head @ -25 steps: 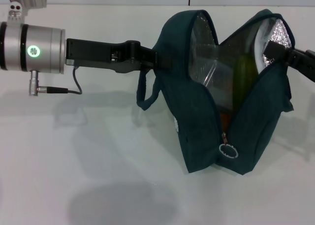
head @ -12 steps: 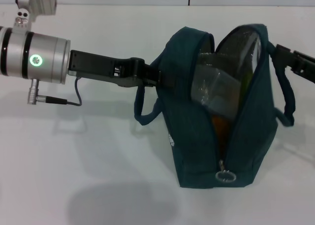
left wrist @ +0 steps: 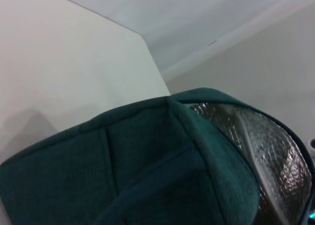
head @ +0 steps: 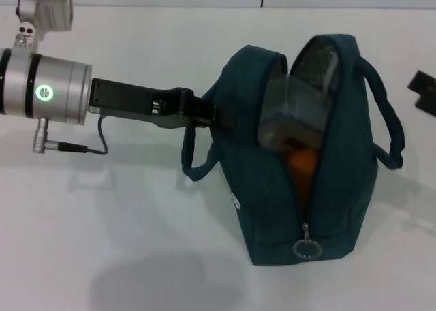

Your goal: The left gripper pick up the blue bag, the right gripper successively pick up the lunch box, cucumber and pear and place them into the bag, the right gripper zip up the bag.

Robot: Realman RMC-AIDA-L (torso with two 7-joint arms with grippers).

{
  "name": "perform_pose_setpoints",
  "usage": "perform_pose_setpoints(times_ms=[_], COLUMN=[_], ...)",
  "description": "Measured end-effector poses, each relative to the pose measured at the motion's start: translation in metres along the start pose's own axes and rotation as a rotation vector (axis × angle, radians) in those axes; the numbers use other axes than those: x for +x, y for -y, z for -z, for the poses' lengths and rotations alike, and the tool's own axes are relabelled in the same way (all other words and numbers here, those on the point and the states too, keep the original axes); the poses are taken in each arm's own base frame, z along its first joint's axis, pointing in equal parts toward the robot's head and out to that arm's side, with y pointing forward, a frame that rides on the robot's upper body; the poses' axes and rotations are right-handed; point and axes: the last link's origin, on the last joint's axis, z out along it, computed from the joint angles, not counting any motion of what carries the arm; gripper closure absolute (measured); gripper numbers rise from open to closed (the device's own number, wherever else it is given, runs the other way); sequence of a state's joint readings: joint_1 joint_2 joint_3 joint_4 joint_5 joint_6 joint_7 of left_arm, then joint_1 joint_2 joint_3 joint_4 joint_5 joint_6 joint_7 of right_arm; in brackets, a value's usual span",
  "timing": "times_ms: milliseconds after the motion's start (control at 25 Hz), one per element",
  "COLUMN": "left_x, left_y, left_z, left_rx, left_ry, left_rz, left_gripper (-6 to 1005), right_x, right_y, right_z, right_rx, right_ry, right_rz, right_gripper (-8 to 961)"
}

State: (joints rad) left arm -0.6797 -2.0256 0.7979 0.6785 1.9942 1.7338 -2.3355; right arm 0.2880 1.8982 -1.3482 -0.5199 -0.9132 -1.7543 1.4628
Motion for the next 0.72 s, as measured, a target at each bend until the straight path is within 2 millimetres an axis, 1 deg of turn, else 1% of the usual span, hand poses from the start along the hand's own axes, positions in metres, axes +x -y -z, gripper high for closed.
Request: perform_pose_setpoints(times_ms=[80, 200, 320, 440, 480, 600, 720], left_x=[-0.001, -0.002, -0.003, -0.002, -0.002, -0.002, -0.001], left_y=[0.001, 0.001, 0.001, 0.001, 0.001, 0.001, 0.001], left_z=[0.001, 0.001, 0.002, 0.002, 0.002, 0.002, 0.002], left_rx=[0.001, 0.001, 0.001, 0.002, 0.002, 0.003, 0.003], left_ry=[-0.001, 0.000, 0.001, 0.001, 0.000, 0.001, 0.003], left_rz=[0.004, 0.004, 0.002, 0.001, 0.000, -0.001, -0.004], left_gripper=[960, 960, 960, 960, 960, 960, 959], right_x=[0.004, 0.020, 0.048, 0.079, 0.094, 0.111, 0.122], right_y=[-0.006, -0.018, -0.029, -0.039, -0.042, -0.042, -0.037], right_z=[0.004, 0.013, 0.019, 0.023, 0.024, 0.027, 0.025], right_rx=[-0.022, -0.073, -0.091, -0.063, -0.039, -0.010, 0.010], right_ry=[-0.016, -0.077, -0.130, -0.162, -0.181, -0.208, -0.234], right_rz=[0.032, 0.120, 0.216, 0.323, 0.353, 0.342, 0.297], right_gripper=[271, 246, 221, 223, 224, 227, 229])
